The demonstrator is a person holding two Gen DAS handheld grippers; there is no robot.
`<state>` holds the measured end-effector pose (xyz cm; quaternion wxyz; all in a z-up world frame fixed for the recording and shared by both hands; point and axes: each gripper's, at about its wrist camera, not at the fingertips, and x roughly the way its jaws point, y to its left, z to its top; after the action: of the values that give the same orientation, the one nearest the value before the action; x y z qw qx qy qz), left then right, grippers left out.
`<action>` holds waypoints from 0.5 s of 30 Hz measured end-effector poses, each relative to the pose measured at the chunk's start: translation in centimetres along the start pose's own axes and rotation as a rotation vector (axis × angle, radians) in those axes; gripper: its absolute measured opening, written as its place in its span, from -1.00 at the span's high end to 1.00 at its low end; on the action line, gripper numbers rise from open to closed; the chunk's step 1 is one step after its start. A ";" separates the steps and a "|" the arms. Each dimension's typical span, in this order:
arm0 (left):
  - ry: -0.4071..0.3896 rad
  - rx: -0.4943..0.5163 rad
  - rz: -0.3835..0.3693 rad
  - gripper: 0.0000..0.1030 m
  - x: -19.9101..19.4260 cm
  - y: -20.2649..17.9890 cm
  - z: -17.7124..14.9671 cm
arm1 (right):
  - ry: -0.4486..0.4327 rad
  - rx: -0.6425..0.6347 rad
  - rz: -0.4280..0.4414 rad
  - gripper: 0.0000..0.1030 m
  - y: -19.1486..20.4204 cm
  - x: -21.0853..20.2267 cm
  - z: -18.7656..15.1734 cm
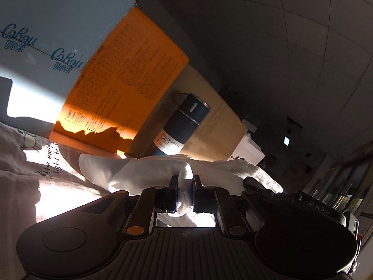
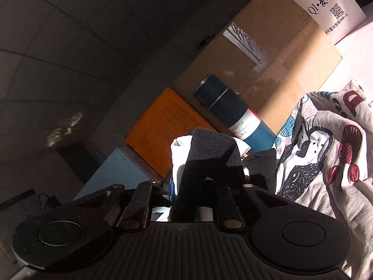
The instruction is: Fold clothes
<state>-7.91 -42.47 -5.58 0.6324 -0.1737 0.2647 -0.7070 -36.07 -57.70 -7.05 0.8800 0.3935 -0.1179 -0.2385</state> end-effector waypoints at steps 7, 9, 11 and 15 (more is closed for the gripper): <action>-0.118 0.057 0.004 0.81 -6.7 -1.2 3.1 | 0.015 0.056 0.096 0.75 6.7 0.5 -0.7; -0.148 0.076 0.016 0.81 -8.6 -1.2 3.8 | 0.038 0.064 0.138 0.75 8.2 1.3 -1.1; -0.185 0.095 0.042 0.81 -10.8 -0.8 4.7 | 0.069 0.063 0.168 0.75 9.7 2.4 -1.5; -0.238 0.112 0.119 0.81 -13.4 0.4 6.4 | 0.113 0.040 0.191 0.75 12.2 5.8 -2.7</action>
<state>-2.03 -30.26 0.49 0.7090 -0.2047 0.1577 -0.6562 -25.99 -51.91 0.41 0.8960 0.4106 -0.1098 -0.1285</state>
